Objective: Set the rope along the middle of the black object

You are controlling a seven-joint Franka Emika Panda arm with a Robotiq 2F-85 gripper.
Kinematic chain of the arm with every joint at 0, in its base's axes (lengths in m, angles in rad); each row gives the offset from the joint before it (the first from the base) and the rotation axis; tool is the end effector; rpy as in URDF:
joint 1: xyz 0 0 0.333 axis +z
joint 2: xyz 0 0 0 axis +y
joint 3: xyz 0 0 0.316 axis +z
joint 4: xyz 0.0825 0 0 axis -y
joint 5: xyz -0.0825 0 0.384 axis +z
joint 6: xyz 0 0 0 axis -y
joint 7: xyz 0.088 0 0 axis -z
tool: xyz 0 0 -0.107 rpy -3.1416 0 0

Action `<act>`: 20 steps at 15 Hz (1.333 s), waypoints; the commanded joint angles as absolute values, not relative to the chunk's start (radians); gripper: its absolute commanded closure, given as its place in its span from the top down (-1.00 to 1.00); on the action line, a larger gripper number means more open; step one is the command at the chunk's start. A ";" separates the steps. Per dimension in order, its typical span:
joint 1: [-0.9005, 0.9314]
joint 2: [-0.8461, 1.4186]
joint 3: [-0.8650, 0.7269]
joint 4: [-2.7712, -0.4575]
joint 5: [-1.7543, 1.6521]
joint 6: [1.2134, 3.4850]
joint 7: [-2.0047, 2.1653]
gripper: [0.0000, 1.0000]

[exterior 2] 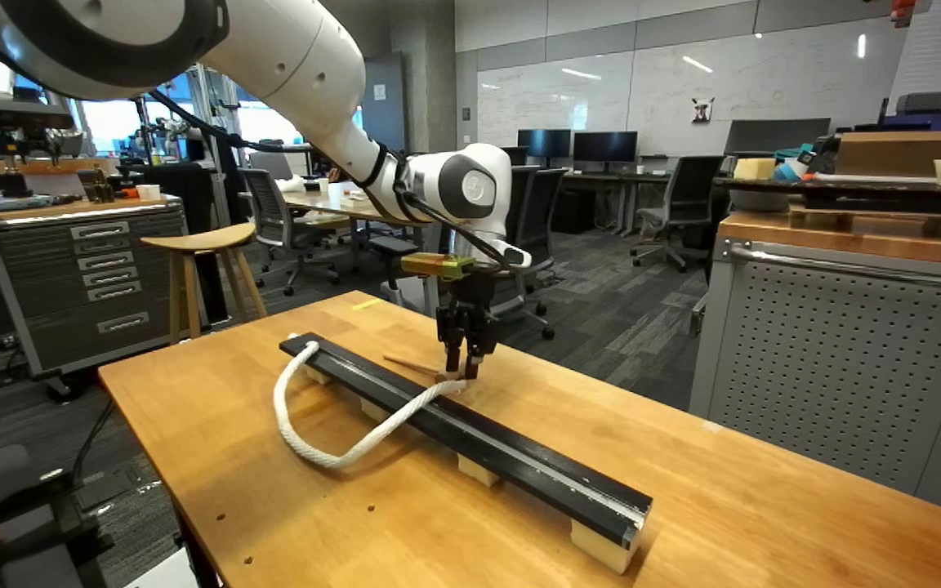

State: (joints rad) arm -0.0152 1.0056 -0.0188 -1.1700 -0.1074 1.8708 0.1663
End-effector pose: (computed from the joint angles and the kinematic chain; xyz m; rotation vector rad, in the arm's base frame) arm 0.7254 -0.0293 0.1542 2.9672 -0.2177 -0.4444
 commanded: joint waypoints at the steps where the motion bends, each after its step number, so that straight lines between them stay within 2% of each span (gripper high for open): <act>1: -0.011 0.988 -0.029 -1.184 -0.087 1.857 0.138 0.41; 2: -0.011 0.985 -0.030 -1.193 -0.088 1.860 0.137 0.42; 3: -0.010 0.984 -0.031 -1.197 -0.090 1.859 0.134 0.51; 6: -0.012 0.989 -0.033 -1.202 -0.092 1.850 0.129 0.96; 10: -0.018 0.997 -0.034 -1.202 -0.088 1.836 0.123 1.00; 11: -0.021 1.000 -0.036 -1.200 -0.087 1.830 0.123 0.50; 12: -0.023 1.001 -0.037 -1.199 -0.087 1.826 0.122 0.48; 13: -0.025 1.000 -0.039 -1.201 -0.087 1.823 0.122 0.36; 20: -0.034 0.999 -0.040 -1.200 -0.084 1.815 0.123 -0.74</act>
